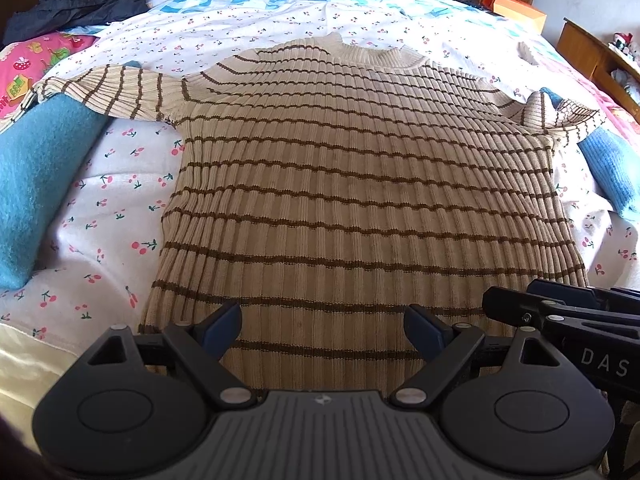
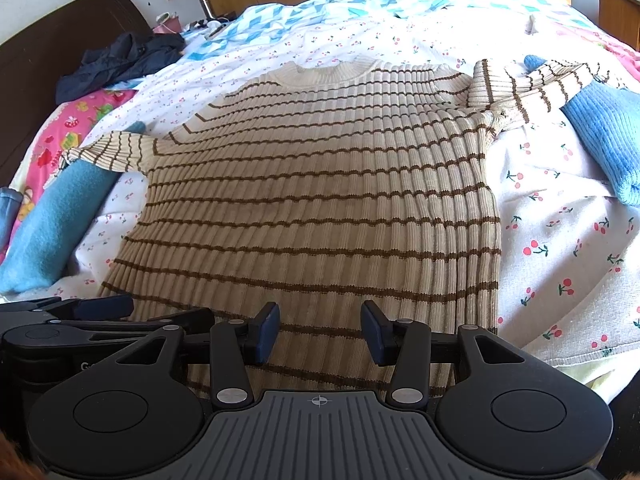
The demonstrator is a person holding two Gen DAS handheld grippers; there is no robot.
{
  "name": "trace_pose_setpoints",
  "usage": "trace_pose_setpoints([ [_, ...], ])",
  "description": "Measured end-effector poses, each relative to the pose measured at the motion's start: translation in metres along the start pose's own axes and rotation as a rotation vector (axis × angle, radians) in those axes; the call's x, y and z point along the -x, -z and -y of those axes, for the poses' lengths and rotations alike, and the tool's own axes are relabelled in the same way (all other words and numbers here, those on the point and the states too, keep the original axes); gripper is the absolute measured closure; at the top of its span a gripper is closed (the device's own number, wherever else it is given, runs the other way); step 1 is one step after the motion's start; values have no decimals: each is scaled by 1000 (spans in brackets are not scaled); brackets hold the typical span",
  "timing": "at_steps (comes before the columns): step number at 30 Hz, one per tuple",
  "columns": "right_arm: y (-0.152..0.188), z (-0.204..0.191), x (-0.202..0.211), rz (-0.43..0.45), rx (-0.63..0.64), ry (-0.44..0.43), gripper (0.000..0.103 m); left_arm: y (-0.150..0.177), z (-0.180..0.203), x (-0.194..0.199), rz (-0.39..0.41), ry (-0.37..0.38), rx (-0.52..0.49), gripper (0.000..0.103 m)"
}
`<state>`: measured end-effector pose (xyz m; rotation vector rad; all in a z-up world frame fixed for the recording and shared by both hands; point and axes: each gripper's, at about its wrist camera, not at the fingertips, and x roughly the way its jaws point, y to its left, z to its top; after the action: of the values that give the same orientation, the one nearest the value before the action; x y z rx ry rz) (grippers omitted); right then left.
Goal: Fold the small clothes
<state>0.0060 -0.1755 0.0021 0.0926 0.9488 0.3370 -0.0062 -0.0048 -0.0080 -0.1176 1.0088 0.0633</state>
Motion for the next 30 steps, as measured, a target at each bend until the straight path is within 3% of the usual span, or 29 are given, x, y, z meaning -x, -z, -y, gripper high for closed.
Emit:
trace_pose_setpoints([
  [30,1,1,-3,-18,-6,2,58,3,1,-3,-17,-7,-5,10],
])
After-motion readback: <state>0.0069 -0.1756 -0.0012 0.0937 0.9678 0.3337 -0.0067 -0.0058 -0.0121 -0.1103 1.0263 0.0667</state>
